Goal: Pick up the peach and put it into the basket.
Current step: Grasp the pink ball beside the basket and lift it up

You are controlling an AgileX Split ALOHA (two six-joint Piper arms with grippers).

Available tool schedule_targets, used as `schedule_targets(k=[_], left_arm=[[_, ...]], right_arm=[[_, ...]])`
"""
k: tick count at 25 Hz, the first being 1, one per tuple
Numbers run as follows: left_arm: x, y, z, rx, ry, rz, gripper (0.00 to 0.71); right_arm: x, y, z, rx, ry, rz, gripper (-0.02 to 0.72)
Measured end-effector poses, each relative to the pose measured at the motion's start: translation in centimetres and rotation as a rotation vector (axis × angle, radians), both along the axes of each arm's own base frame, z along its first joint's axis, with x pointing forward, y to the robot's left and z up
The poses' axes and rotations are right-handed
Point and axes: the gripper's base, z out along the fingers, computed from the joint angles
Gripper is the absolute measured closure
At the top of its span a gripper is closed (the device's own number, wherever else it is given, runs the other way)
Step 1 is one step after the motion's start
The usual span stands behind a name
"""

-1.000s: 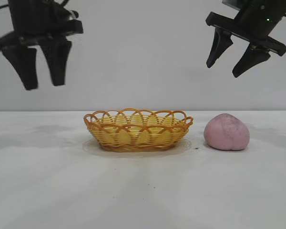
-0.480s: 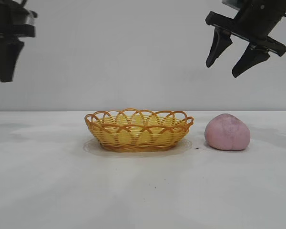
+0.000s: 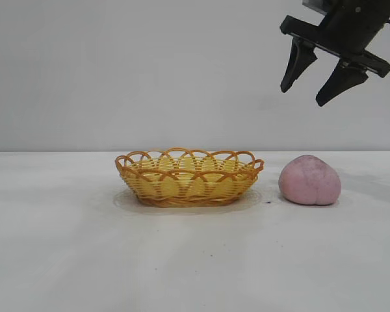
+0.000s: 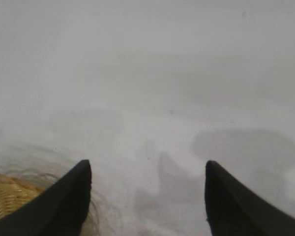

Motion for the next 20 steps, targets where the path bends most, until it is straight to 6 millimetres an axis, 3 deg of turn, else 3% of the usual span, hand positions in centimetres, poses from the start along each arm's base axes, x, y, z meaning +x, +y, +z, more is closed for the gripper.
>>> schedule_targets(k=[9,15,20], left_arm=[[-13.9,-0.2,1.2,-0.006,-0.039,0.001,0.330],[-23.2,-0.5,1.8,-0.027,-0.285,0.001,0.330],[-29.5,-0.6,1.0,-0.030,-0.504,-0.002,0.330]], right_arm=[[0.0,0.0,0.0,-0.003,0.001,0.003,0.276],[-0.1,0.0,0.0,-0.001,0.009,0.008,0.276],[-0.2,0.1,-0.1,-0.002,0.016,0.015,0.276]])
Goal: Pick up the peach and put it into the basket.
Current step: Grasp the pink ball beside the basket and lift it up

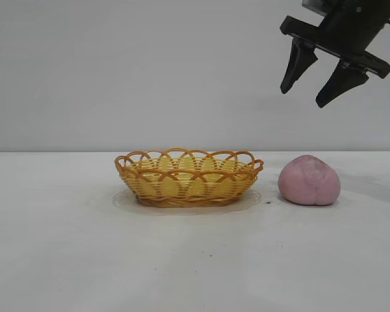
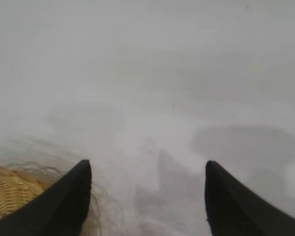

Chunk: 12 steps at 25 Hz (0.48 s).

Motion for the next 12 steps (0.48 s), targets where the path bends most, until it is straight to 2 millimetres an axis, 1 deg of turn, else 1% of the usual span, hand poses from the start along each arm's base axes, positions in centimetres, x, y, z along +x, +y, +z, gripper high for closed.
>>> schedule_targets(k=[2,5,8,12], left_arm=[[-1.9,-0.1,-0.7,-0.010,-0.074,-0.004,0.330],[-3.7,-0.2,-2.0,-0.017,-0.127,-0.009,0.330],[-4.8,-0.2,-2.8,-0.016,-0.178,-0.010,0.330],[-6.1,-0.2,-3.0,-0.015,-0.262,-0.010,0.330]], right_arm=[[0.0,0.0,0.0,0.000,0.000,0.000,0.276],[0.0,0.0,0.0,0.000,0.000,0.000,0.276],[0.0,0.0,0.0,0.000,0.001,0.001,0.276],[0.0,0.0,0.0,-0.005,0.001,0.003,0.276]])
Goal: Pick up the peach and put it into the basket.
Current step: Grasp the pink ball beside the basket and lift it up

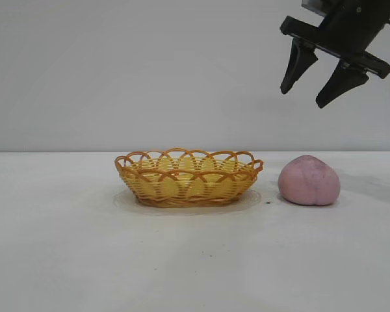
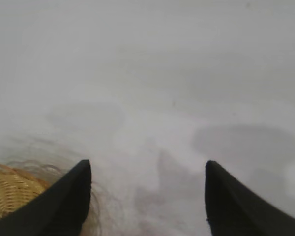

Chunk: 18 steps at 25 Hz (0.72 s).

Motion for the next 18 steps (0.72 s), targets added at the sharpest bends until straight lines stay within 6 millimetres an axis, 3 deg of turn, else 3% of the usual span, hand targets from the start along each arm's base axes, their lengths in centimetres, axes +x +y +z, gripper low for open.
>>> schedule_targets(k=[8,18], left_arm=[[-0.4,0.2,-0.2,-0.001,-0.005,0.029,0.330],[0.6,0.1,-0.6,-0.024,-0.067,0.034,0.330]], right_arm=[[0.0,0.0,0.0,-0.012,-0.006,0.019,0.276],[0.0,0.0,-0.1,-0.022,-0.010,0.027,0.276]])
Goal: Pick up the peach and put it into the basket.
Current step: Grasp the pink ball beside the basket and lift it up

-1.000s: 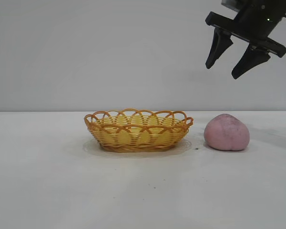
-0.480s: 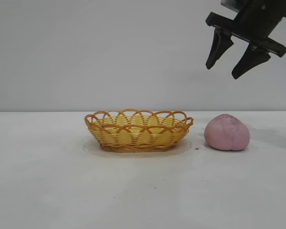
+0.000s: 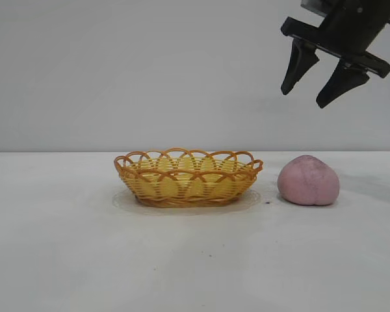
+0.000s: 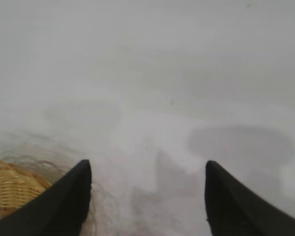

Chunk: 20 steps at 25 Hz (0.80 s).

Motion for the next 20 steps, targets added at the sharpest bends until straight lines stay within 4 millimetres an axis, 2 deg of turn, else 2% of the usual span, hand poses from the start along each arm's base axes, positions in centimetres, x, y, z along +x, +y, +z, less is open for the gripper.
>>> schedule_targets(k=[3,10,14,15,16,20], left_arm=[[0.0,0.0,0.0,-0.004,-0.006,-0.002,0.330],[0.0,-0.1,0.1,-0.009,-0.008,-0.006,0.330],[0.0,-0.1,0.1,-0.009,-0.008,-0.006,0.330],[0.0,-0.1,0.1,-0.009,-0.008,-0.006,0.330],[0.0,-0.1,0.1,-0.009,-0.008,-0.006,0.330],[0.0,-0.1,0.1,-0.009,-0.009,-0.006,0.330]], right_arm=[[-0.1,-0.2,0.3,-0.030,-0.014,0.015,0.276],[-1.7,-0.8,3.4,-0.131,-0.059,0.103,0.276],[-2.9,-0.8,3.9,-0.159,0.013,0.175,0.276],[-3.3,-0.9,3.9,-0.166,0.041,0.196,0.328],[-3.7,-0.8,3.9,-0.179,0.066,0.222,0.347],[-5.3,0.1,3.9,-0.256,0.152,0.338,0.337]])
